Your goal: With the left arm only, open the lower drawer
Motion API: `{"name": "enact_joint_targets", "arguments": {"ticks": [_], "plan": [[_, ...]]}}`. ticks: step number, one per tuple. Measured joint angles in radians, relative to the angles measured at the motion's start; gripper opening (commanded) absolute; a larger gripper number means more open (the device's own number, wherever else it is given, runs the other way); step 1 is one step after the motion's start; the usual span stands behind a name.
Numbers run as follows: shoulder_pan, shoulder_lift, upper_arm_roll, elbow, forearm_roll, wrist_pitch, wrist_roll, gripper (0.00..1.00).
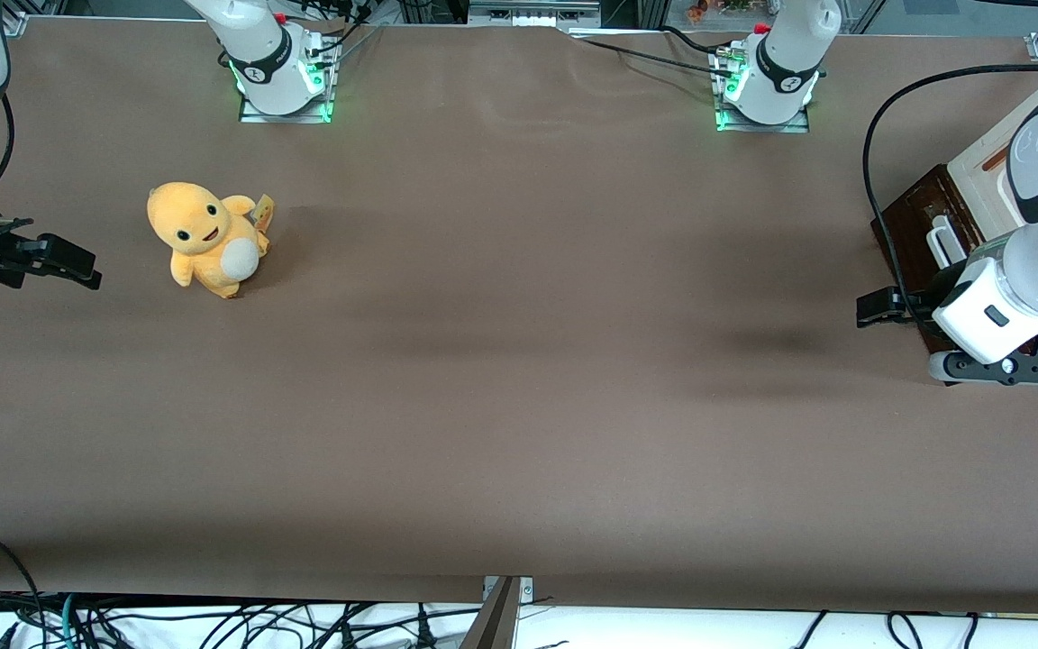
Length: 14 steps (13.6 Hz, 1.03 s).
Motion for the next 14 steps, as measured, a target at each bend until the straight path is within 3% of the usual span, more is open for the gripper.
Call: {"name": "enact_joint_targets", "arguments": {"ticks": [14], "plan": [[0.003,-0.001,0.000,0.000,0.000,0.000,-0.034,1.00]]}}
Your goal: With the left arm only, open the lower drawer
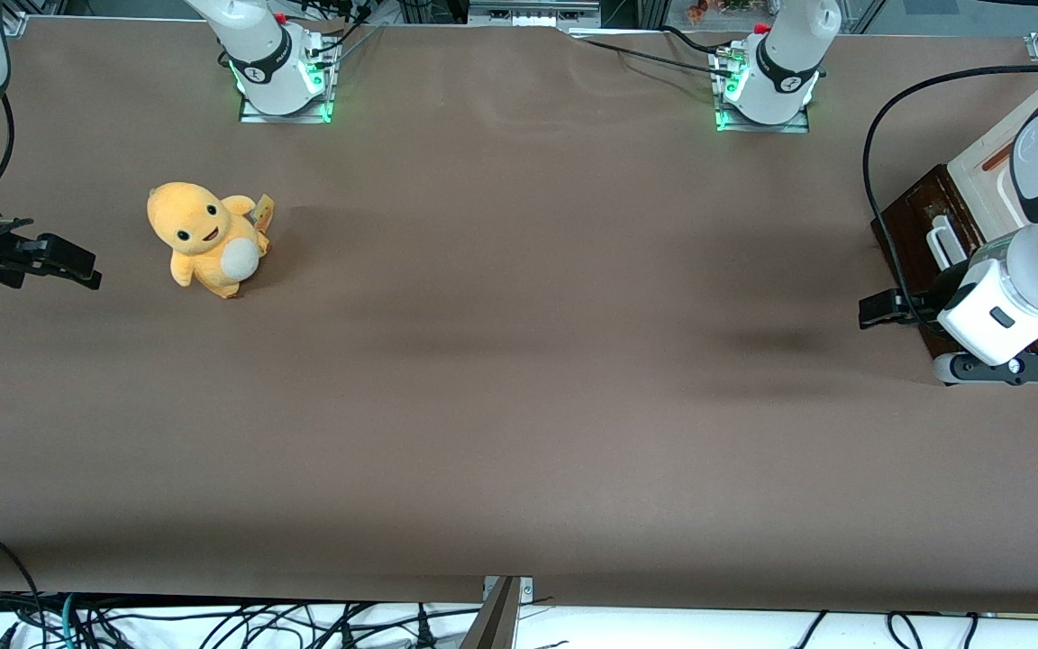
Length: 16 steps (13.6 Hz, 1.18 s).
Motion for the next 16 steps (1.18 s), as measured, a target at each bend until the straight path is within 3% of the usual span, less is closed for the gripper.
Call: {"name": "enact_joint_targets", "arguments": {"ticks": [10,16], "plan": [[0.004,0.000,0.000,-0.002,0.000,-0.014,-0.003,1.00],[-0.007,0.001,0.000,-0.007,0.092,-0.045,-0.043,1.00]]}}
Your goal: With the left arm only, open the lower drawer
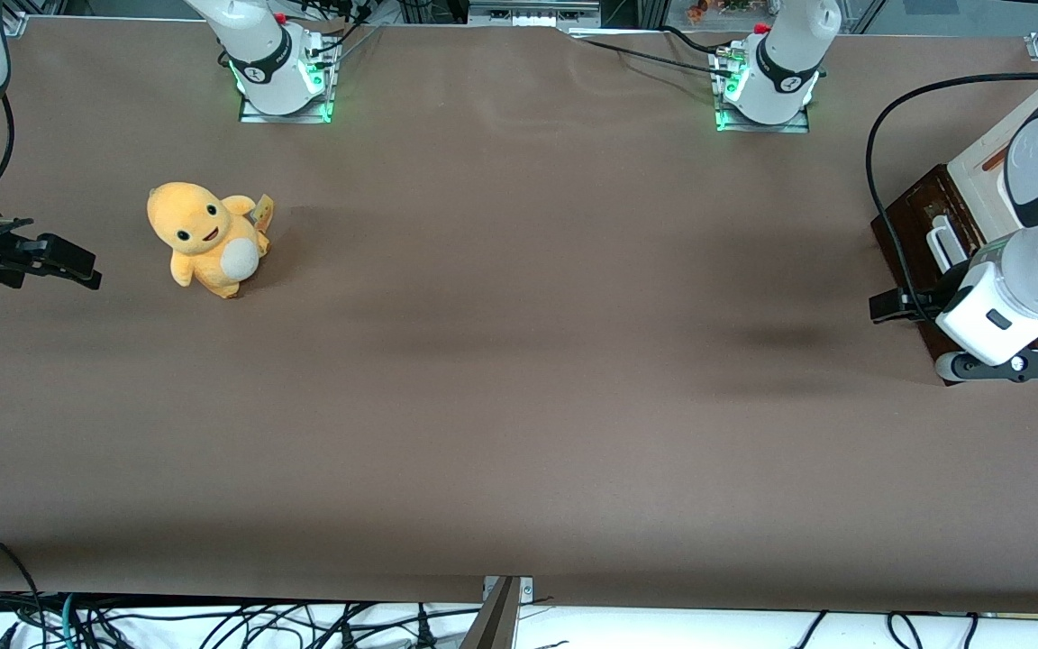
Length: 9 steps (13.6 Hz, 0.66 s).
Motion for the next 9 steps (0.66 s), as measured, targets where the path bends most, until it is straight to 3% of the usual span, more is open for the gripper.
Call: {"name": "enact_joint_targets", "arguments": {"ticks": [9], "plan": [[-0.084,0.025,-0.005,-0.047,0.194,-0.023,-0.186,1.00]]}}
